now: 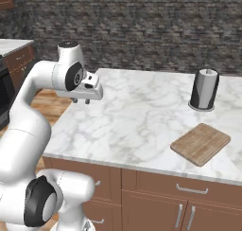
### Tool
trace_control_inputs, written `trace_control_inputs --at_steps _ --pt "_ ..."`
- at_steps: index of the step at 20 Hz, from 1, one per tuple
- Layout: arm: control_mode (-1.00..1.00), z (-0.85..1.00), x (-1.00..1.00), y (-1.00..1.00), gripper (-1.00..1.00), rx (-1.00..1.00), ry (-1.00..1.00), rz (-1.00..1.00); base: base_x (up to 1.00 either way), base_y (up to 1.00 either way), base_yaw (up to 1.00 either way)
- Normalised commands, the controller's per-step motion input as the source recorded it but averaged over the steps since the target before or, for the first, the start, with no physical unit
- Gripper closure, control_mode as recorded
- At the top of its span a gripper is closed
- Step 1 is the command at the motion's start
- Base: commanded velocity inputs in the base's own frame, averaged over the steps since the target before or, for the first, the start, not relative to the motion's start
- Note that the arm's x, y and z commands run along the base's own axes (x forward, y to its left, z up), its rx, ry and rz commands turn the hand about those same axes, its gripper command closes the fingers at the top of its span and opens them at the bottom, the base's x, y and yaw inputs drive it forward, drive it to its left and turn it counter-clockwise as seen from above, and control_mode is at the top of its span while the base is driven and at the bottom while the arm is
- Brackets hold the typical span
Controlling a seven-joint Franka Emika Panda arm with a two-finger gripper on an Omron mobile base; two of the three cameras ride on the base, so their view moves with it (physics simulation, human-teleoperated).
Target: Open the drawer on the right and place the cutting tools on the cutting board.
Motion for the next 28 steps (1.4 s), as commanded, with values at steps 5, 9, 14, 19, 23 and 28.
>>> trace_control_inputs --at_steps 5,9,14,19,23,28 --pt "-1.00 -0.01 -0.12 -0.19 -1.00 0.01 0.00 -0.02 0.00 0.00 0.00" --pt "-1.00 -0.01 -0.26 -0.51 -1.00 0.06 0.00 -0.10 0.00 0.00 0.00" --pt "-1.00 0.00 -0.14 -0.55 -1.00 0.05 0.00 -0.19 0.00 0.00 0.00" --pt "-1.00 0.00 -0.05 -0.48 -1.00 0.02 0.00 -0.29 0.00 0.00 0.00" --pt "-1.00 -0.02 -0.09 -0.53 -1.00 0.03 0.00 -0.33 0.00 0.00 0.00" --pt "-1.00 -0.09 -0.17 -0.59 -1.00 0.05 -0.01 -0.37 0.00 0.00 0.00"
